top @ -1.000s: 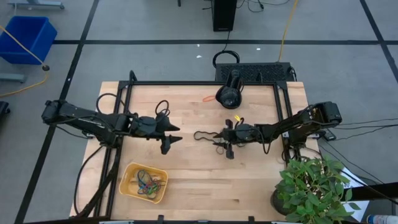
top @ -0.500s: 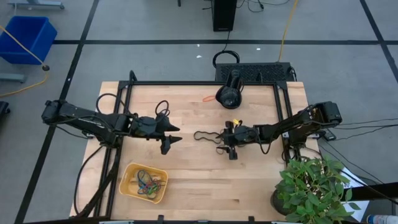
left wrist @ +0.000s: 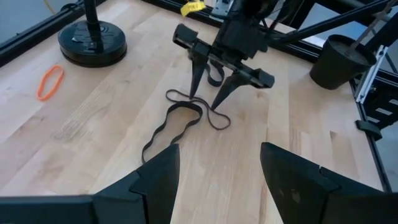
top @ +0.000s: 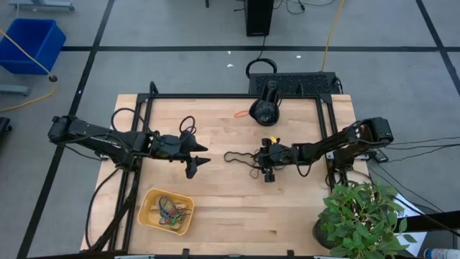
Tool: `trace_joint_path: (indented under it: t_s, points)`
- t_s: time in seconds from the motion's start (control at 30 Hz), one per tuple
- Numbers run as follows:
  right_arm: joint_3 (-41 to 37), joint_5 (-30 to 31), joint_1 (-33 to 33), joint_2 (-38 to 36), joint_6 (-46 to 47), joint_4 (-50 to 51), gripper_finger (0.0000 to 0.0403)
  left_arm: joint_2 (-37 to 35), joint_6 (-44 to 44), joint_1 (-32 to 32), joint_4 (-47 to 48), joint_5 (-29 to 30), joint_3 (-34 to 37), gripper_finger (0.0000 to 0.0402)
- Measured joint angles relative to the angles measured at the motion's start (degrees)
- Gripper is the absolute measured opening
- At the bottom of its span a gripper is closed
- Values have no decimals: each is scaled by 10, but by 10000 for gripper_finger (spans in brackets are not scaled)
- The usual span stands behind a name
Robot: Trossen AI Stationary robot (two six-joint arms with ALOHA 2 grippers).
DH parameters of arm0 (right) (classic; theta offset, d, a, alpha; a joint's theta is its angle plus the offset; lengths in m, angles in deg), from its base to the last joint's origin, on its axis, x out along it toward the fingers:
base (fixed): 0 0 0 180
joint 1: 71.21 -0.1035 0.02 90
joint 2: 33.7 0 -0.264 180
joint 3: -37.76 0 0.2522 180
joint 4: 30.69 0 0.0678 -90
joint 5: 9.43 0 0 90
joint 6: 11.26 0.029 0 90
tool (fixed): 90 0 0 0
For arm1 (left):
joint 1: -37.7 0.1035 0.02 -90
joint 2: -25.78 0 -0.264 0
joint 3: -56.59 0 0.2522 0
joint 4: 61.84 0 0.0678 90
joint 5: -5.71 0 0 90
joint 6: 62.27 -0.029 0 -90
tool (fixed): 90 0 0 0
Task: Pick and place rubber bands into bin
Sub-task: Put the left black rubberband into the yellow bin
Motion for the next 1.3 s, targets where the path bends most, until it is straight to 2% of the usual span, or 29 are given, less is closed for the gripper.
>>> trace_joint_path:
  t_s: [0.17, 0.33, 0.5, 0.7, 0.9, 1.17, 1.3]
  points:
    - [20, 2, 0, 48, 0, -1, 174, 0, -1, 0, 0, 0, 0, 230]
    - [58, 31, 3, 97, 6, 2, 161, 0, 3, 0, 0, 0, 0, 230]
    - [68, 28, 9, 120, 36, 16, 131, 0, 4, 0, 1, 0, 0, 230]
    - [68, 21, 10, 122, 60, 35, 83, 0, 3, 0, 1, 1, 0, 230]
    - [68, -16, 11, 122, 62, 29, 11, 0, -1, 0, 1, 11, 0, 230]
    - [65, -33, 11, 114, 121, -20, 3, 0, -1, 0, 1, 11, 0, 230]
    - [66, -33, 9, 72, 125, -55, 2, 0, 0, 0, 1, 10, 0, 230]
